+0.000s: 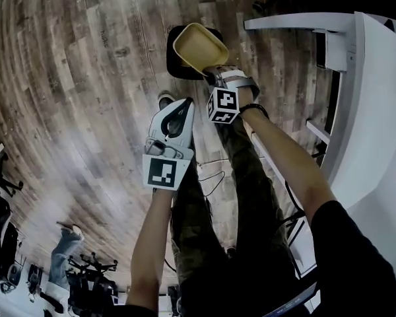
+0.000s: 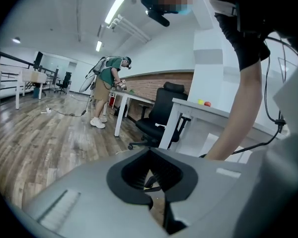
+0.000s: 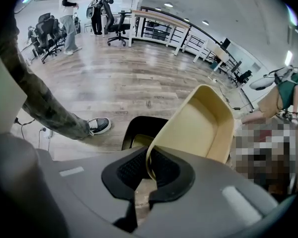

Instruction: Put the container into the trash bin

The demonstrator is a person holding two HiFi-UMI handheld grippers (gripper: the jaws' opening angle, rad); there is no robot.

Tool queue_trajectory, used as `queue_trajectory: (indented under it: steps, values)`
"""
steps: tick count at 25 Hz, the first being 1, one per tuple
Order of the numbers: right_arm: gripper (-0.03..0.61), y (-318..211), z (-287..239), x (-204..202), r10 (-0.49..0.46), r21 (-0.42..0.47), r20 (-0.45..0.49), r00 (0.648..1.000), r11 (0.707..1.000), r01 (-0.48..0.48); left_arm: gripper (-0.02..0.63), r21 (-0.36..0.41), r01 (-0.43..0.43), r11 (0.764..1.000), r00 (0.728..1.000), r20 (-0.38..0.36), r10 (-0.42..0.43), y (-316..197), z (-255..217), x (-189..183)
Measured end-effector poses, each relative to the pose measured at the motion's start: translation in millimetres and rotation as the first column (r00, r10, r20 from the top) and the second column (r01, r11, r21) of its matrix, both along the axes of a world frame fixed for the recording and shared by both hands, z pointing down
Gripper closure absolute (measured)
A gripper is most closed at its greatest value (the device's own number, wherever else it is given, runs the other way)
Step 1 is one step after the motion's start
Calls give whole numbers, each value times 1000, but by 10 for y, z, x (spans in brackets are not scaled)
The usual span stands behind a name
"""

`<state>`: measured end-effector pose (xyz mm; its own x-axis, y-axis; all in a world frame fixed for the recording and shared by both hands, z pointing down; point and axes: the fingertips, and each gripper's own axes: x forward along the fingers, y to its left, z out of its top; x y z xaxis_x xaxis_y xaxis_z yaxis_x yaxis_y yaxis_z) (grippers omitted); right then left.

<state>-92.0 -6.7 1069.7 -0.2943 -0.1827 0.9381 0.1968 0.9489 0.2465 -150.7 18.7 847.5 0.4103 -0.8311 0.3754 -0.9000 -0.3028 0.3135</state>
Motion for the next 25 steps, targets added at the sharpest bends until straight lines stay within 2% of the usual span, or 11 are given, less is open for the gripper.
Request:
queue_trajectory:
  steps: [2,3,6,11,23,25]
  values:
    - [551,8,114,-2,-3,-1,-12,1000,1000,3,618,-27,26,999,999,-33,-27,52,73,-41]
    - [551,43,176,-48,1,-9,-11,1000,1000,-1,618,-44,22,999,999,-25,-23,98,112,-83]
    - [551,80,333,-26,10,-37,-21,1000,999,-11,618,-70,-31,997,999,38,34,179,232,-42]
    - [551,37,494,12,12,-44,-40,999,999,-14,618,-94,-70,993,997,17,72,209,345,129]
    - [546,-74,656,13,35,-50,-39,999,998,-37,618,-64,-78,995,995,58,82,-51,447,10]
    - [503,-57,689,43,38,-62,-48,998,997,-41,618,-73,-73,995,995,61,78,-47,473,-8]
